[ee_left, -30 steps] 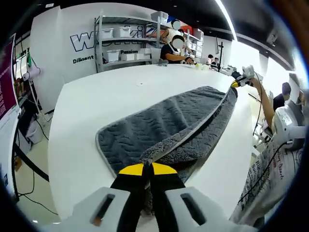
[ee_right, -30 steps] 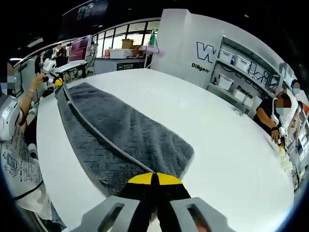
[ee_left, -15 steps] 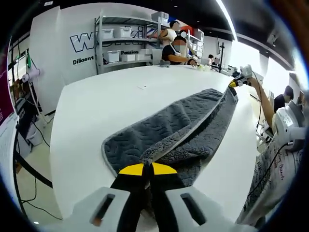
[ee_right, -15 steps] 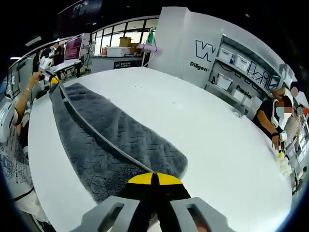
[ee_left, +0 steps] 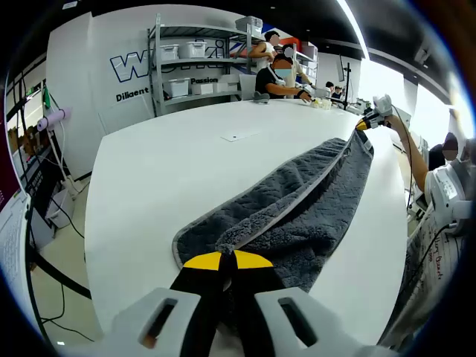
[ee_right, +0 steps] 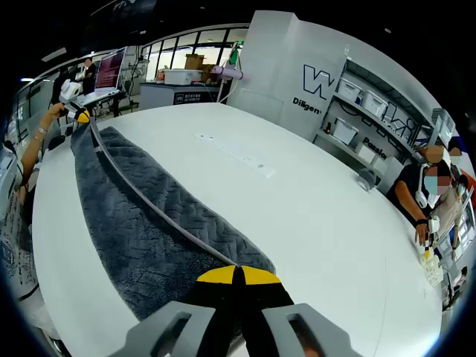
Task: Fold the towel on the table until its edges align and the towel forms a compact rectangular stack.
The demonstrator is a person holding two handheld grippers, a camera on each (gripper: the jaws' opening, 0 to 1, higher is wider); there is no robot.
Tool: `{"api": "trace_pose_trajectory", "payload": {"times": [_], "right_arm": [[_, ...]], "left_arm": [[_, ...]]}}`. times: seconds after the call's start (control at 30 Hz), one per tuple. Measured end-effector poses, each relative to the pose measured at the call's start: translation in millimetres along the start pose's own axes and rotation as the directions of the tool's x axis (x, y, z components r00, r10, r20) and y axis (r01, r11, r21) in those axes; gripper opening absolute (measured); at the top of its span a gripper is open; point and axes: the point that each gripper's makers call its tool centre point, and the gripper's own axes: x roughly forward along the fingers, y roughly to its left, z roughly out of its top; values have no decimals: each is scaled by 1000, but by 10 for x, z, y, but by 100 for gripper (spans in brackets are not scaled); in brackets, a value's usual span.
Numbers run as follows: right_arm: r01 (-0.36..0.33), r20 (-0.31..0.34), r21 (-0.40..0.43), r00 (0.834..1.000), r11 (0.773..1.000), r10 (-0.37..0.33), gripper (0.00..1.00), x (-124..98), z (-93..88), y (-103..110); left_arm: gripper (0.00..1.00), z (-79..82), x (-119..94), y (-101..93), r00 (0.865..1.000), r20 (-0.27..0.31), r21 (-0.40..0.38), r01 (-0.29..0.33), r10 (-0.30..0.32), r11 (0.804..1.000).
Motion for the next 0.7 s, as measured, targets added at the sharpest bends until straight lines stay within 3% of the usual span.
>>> {"api": "trace_pose_trajectory", "payload": {"times": [0.23,0.47,0.7], "right_arm": [[17,-9,-5,1000,1000,-17,0,156,23,-95],[61,40,-1,997,998,-61,0,211,194,-194],[80,32,-16,996,997,-79,0,323,268,-256]], "left_arm": [[5,86,102,95,1000,3,8,-20,20,1000],[5,166,143,191,999,20,2,-32,32,999],[5,228,212,284,998,39,-11,-41,41,999]]}}
